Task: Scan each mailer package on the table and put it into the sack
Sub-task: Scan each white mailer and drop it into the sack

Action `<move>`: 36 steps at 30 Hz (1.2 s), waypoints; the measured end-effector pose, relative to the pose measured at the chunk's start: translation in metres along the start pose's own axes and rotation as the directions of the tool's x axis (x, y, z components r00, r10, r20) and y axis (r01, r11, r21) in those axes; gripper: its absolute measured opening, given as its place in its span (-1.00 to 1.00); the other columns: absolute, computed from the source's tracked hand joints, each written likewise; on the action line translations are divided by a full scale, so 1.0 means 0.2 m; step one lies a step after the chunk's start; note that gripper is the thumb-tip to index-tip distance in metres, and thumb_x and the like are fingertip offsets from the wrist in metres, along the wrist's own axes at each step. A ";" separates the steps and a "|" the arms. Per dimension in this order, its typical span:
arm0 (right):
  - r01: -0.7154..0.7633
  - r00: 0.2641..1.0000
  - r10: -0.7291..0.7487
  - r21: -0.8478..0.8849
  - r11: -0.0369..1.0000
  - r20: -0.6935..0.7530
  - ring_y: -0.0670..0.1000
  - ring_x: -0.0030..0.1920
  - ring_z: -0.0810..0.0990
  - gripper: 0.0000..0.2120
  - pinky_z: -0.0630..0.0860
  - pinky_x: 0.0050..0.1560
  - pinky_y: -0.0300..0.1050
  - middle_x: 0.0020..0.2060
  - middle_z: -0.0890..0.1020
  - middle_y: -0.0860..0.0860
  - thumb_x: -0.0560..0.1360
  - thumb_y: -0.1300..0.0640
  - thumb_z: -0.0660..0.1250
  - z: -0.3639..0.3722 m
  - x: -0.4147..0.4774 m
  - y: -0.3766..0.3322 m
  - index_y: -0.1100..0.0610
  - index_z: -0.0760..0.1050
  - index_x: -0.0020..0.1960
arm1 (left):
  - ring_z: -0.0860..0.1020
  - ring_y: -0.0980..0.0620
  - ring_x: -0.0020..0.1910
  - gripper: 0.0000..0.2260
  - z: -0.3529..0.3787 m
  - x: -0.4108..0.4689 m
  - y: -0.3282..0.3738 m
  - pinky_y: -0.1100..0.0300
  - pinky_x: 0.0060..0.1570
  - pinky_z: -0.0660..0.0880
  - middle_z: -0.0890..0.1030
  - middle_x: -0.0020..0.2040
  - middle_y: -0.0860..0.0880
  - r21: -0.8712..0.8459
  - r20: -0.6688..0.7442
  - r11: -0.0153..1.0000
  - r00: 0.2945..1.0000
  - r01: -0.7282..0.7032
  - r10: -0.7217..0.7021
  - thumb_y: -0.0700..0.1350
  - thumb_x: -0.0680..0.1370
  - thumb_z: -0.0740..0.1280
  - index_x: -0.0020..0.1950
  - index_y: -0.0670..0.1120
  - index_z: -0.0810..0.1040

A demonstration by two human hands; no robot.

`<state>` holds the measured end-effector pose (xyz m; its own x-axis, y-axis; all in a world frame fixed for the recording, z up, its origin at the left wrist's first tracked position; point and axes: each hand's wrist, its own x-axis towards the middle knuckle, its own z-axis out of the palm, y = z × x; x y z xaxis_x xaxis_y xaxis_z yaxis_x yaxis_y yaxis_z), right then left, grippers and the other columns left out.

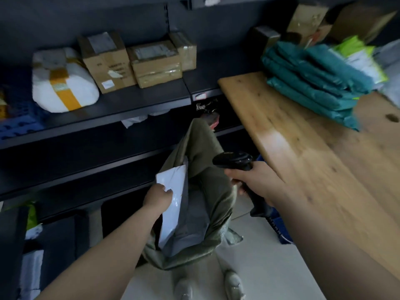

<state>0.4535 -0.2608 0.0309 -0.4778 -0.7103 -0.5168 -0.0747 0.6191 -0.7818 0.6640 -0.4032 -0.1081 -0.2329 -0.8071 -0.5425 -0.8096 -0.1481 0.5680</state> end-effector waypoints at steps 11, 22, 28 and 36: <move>0.046 0.963 -0.051 -0.024 0.999 -0.265 -0.08 -0.40 0.64 -0.74 0.63 -0.28 -0.14 -0.25 0.71 0.00 0.43 -0.09 0.45 -0.85 -0.46 0.12 0.08 0.60 -0.04 | 0.58 -0.06 0.01 -0.76 0.14 -0.69 1.07 0.05 -0.02 0.54 0.64 0.02 -0.01 0.436 0.017 0.703 0.787 -0.561 0.617 0.02 0.60 0.20 0.10 -0.08 0.56; 0.094 0.932 -0.076 0.034 0.995 -0.356 -0.06 -0.46 0.58 -0.77 0.47 -0.43 -0.19 -0.20 0.69 0.08 0.45 0.03 0.46 -2.08 -0.72 0.57 0.16 0.62 -0.01 | 0.59 -0.10 0.02 -0.75 1.13 -1.22 1.97 0.07 -0.01 0.53 0.65 0.03 -0.05 0.637 0.051 0.434 0.596 -0.638 0.801 0.05 0.58 0.19 0.05 -0.06 0.57; 0.095 0.915 -0.053 0.087 0.992 -0.400 -0.07 -0.44 0.58 -0.80 0.47 -0.43 -0.19 -0.18 0.70 0.08 0.45 0.02 0.46 -2.54 -0.76 0.71 0.12 0.60 -0.01 | 0.59 -0.11 0.03 -0.76 1.49 -1.35 2.32 0.12 -0.16 0.40 0.65 0.01 -0.05 0.657 0.071 0.382 0.557 -0.650 0.827 0.06 0.57 0.19 -0.01 -0.05 0.57; 0.117 0.891 -0.075 0.067 0.991 -0.448 -0.03 -0.40 0.60 -0.77 0.50 -0.39 -0.15 -0.17 0.69 0.08 0.46 0.00 0.44 -2.91 -0.62 0.71 0.08 0.57 0.05 | 0.58 -0.12 0.07 -0.73 1.72 -1.27 2.73 0.11 -0.06 0.47 0.64 0.06 -0.07 0.639 0.081 0.359 0.524 -0.680 0.848 0.05 0.57 0.20 0.11 -0.07 0.57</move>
<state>-0.0073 0.1099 0.1871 -0.8119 -0.5296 -0.2456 -0.0711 0.5073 -0.8588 0.0953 -0.0836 0.1270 -0.8521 -0.5022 0.1471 -0.4768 0.8609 0.1773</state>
